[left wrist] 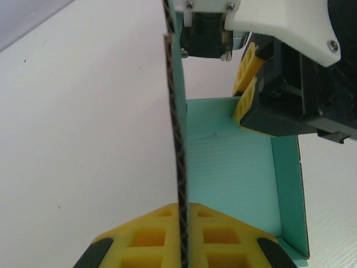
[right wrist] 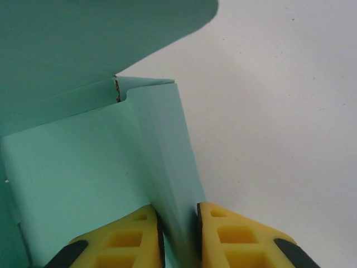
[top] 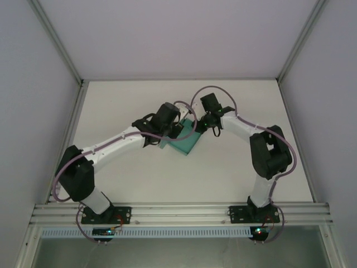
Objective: Assemble paper box
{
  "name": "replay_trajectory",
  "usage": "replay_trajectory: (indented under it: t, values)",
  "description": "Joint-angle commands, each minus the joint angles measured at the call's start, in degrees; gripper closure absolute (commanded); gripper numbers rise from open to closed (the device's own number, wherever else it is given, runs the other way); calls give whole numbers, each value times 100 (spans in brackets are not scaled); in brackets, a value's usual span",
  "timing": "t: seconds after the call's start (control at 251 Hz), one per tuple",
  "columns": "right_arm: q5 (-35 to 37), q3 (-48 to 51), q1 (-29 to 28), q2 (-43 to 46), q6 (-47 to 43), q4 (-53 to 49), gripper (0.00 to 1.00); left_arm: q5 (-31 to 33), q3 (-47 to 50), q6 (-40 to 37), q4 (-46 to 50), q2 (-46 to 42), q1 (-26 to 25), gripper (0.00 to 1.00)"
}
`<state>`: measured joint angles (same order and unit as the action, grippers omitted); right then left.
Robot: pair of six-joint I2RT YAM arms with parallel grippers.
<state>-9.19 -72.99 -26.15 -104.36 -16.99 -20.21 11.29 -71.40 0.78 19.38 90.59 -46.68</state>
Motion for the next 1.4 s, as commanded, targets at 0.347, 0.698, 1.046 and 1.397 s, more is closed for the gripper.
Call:
replay_trajectory:
  t: [0.347,0.698,1.046,1.397]
  values:
    - [1932,172,-154,-359,127,81,75,-1305,-760,136,556,412,124,100]
    - [-1614,209,686,574,348,-437,45,-1540,-975,-24,1027,689,306,100]
    - [-3154,312,1666,794,965,-490,36,-1630,-1030,-60,1030,747,320,100]
    - [-3609,-429,1628,-230,646,-1416,45,-1612,-999,8,1024,725,322,100]
